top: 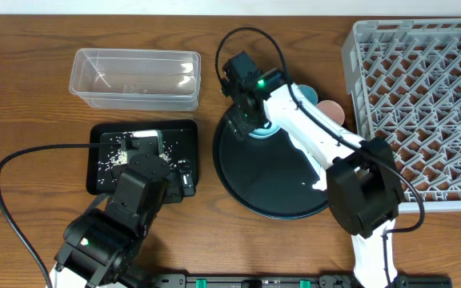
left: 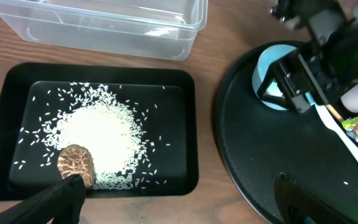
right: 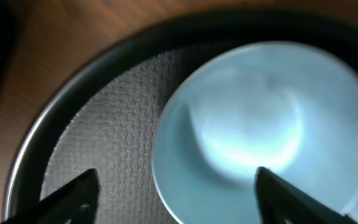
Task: Sort waste into correct bins and load items into the dishwasher rack
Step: 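Reach the right gripper to the light-blue bowl and grasp its rim, then lift the light-blue bowl and carry it over the grey rack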
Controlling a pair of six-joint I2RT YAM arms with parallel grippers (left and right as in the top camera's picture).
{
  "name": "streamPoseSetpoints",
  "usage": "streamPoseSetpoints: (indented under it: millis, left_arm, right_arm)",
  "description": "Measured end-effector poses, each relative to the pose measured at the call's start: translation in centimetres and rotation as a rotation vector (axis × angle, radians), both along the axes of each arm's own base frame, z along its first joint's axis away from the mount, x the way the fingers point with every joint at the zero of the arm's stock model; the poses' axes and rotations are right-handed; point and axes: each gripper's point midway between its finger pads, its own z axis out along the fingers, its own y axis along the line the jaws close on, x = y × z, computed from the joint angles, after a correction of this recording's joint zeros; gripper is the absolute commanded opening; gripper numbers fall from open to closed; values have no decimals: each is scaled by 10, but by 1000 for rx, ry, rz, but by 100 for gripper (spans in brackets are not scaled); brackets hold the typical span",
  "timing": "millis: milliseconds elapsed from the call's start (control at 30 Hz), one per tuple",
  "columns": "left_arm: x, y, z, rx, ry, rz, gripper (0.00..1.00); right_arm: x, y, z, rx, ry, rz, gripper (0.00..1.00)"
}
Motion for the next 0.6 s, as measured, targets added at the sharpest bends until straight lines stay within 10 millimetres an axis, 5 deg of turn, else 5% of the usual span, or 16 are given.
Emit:
streamPoseSetpoints:
  millis: [100,267,400,600]
  left_arm:
    - [0,0,0,0,0,0,98]
    - [0,0,0,0,0,0,98]
    - [0,0,0,0,0,0,98]
    - [0,0,0,0,0,0,98]
  right_arm:
    - [-8,-1,-12,-9,19,3,63]
    - [-18,-4,-25,-19,49,13,34]
    - [-18,-3,-26,-14,50,6,28]
    - [-18,-3,-26,-15,50,9,1]
